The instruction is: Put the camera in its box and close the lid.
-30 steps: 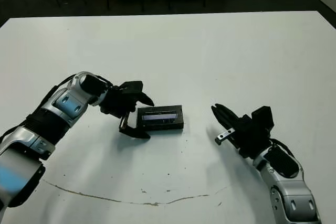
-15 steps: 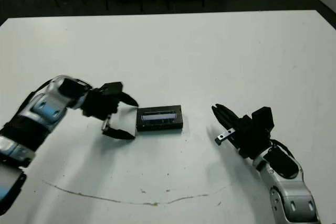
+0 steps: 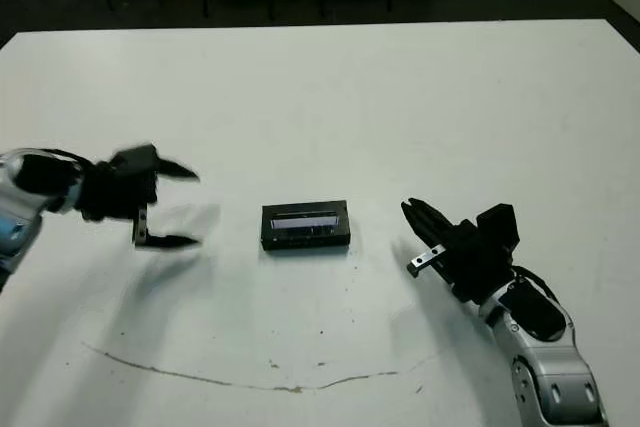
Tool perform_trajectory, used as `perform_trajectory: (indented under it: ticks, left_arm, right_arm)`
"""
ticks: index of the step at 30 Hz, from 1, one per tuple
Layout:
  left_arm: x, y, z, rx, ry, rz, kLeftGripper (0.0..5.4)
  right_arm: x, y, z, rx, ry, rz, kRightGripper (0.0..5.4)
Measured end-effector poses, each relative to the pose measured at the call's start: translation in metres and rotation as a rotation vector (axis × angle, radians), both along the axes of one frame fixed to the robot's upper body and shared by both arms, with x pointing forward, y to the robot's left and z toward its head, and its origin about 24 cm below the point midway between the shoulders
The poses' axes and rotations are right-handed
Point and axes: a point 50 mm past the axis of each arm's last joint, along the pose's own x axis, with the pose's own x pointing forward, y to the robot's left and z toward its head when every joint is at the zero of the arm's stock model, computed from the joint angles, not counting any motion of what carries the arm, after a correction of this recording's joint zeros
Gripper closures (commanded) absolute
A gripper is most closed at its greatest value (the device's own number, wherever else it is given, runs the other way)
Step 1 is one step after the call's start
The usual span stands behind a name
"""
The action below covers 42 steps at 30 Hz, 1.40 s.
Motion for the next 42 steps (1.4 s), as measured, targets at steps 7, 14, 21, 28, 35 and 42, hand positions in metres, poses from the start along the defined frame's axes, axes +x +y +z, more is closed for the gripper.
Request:
perform_trajectory:
  ticks: [7,14,21,28,35,42]
  left_arm:
    - [-0.014,-0.054,-0.005,-0.419,-0.173,0.181,1.78]
    - [-0.021,-0.096,-0.013,-0.556,-0.092,0.209,3.16]
    - [-0.029,-0.128,-0.030,-0.491,0.034,0.201,4.52]
    - [-0.036,-0.144,-0.050,-0.387,0.145,0.232,5.39]
    - [-0.041,-0.148,-0.072,-0.342,0.180,0.239,5.39]
    - [-0.037,-0.148,-0.082,-0.334,0.164,0.241,5.39]
  right_arm:
    - [0.000,0.004,0.004,-0.014,-0.006,-0.013,5.40]
    - [-0.001,0.004,0.004,-0.013,-0.006,-0.013,5.40]
    - [-0.001,0.006,0.003,-0.006,-0.005,-0.011,5.40]
    - [0.000,0.006,0.002,-0.001,-0.008,-0.005,5.40]
    - [0.000,0.007,0.002,0.003,-0.010,-0.008,5.40]
    - [-0.001,0.007,0.002,0.000,0.000,-0.017,5.40]
